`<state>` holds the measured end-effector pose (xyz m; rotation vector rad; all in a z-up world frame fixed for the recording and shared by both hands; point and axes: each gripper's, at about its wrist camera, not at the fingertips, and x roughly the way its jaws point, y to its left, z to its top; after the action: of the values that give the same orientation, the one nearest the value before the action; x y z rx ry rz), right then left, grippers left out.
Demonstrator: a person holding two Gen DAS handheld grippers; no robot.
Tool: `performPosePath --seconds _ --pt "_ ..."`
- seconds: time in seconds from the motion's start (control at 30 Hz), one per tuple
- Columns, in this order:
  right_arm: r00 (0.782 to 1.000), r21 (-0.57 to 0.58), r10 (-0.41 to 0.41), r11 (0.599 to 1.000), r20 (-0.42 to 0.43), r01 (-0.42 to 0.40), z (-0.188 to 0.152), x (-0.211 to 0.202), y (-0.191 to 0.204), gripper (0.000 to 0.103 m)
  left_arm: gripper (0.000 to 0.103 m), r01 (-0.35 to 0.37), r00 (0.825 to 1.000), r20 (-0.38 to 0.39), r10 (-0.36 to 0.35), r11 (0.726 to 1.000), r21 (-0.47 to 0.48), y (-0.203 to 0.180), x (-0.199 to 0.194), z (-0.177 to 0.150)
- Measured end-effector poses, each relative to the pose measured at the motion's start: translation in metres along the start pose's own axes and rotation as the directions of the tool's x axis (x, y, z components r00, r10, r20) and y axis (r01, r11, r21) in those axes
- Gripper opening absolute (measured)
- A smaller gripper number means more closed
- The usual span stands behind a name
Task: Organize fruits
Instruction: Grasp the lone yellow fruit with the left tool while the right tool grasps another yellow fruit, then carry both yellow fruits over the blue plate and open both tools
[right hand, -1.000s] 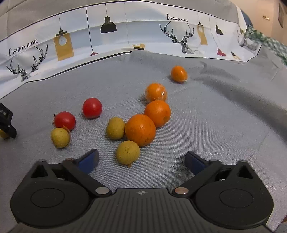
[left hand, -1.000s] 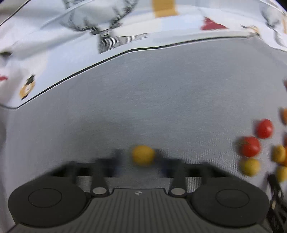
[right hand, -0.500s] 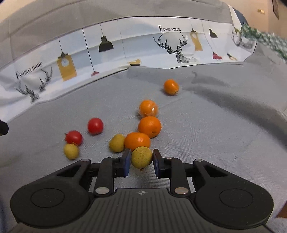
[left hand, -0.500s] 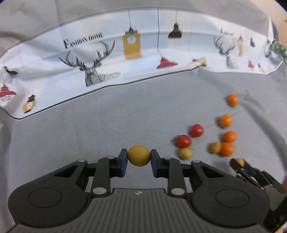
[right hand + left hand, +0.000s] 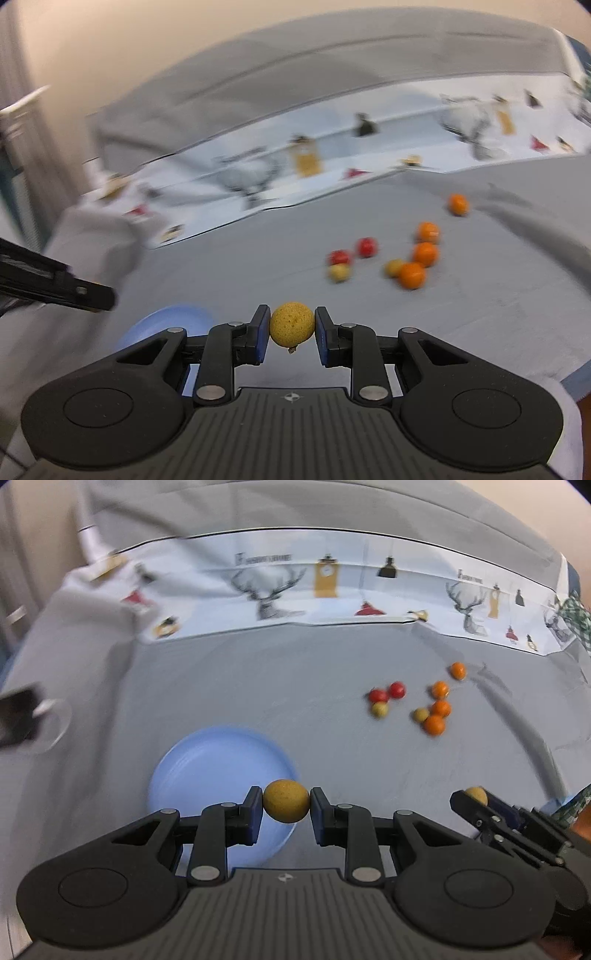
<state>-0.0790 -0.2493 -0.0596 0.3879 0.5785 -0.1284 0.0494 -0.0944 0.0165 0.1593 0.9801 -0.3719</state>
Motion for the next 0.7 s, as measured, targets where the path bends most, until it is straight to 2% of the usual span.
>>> performPosePath --seconds 0.17,0.3,0.43,0.7 --pt "0.994 -0.112 0.111 0.987 -0.018 -0.112 -0.015 -0.041 0.040 0.027 0.030 -0.024 1.000 0.007 0.024 0.998 -0.053 0.028 -0.040 -0.055" --pt "0.990 -0.205 0.139 0.969 -0.018 -0.139 -0.026 -0.062 0.066 0.027 0.030 -0.027 0.999 0.035 0.031 0.995 -0.099 0.045 -0.063 -0.086" --pt "0.991 -0.245 0.136 0.960 -0.008 -0.134 -0.028 -0.073 0.080 0.027 0.030 -0.018 0.997 0.068 0.027 0.991 -0.131 0.055 -0.079 -0.100" --pt "0.993 -0.274 0.120 0.955 -0.004 -0.117 -0.030 -0.081 0.092 0.027 0.030 0.007 0.995 0.095 0.008 0.988 -0.155 0.063 -0.088 -0.100"
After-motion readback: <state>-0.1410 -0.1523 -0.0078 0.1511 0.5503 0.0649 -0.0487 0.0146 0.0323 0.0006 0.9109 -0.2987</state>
